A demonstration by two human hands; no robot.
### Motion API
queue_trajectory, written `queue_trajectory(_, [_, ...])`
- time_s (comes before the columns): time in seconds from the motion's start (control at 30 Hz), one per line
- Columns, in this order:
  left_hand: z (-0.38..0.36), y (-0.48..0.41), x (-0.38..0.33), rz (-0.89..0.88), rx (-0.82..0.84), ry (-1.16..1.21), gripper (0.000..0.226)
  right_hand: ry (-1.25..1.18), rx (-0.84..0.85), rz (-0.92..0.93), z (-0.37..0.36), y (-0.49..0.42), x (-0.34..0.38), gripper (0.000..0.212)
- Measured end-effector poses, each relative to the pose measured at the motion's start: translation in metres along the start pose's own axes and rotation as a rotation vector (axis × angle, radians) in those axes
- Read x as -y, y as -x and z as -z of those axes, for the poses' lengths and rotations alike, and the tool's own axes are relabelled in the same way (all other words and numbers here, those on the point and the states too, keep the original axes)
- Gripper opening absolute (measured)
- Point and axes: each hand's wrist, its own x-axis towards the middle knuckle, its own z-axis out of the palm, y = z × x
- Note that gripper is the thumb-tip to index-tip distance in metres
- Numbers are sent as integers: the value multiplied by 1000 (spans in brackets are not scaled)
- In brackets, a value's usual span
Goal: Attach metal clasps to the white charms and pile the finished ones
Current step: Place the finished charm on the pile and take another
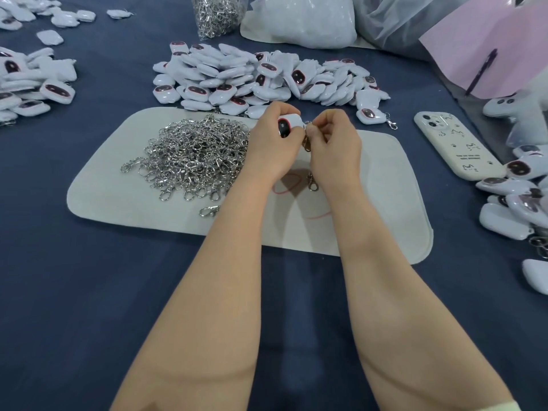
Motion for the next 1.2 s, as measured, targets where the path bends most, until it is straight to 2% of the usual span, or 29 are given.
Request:
queue_trajectory(0.47, [2, 0, 3, 7, 5, 22, 21, -2, 73, -14, 1, -2, -3, 15])
queue_trajectory(0.67, [0, 0, 2, 9, 8, 6, 22, 71, 37, -25, 1, -4, -3, 5])
queue_trajectory(0.93, [-1, 0, 1, -5, 35, -24, 21, 169, 2, -14, -1, -3, -4, 11])
queue_trajectory(1.2, [1, 2, -2, 6, 30, 0, 21, 115, 3, 8, 1, 0, -2, 10])
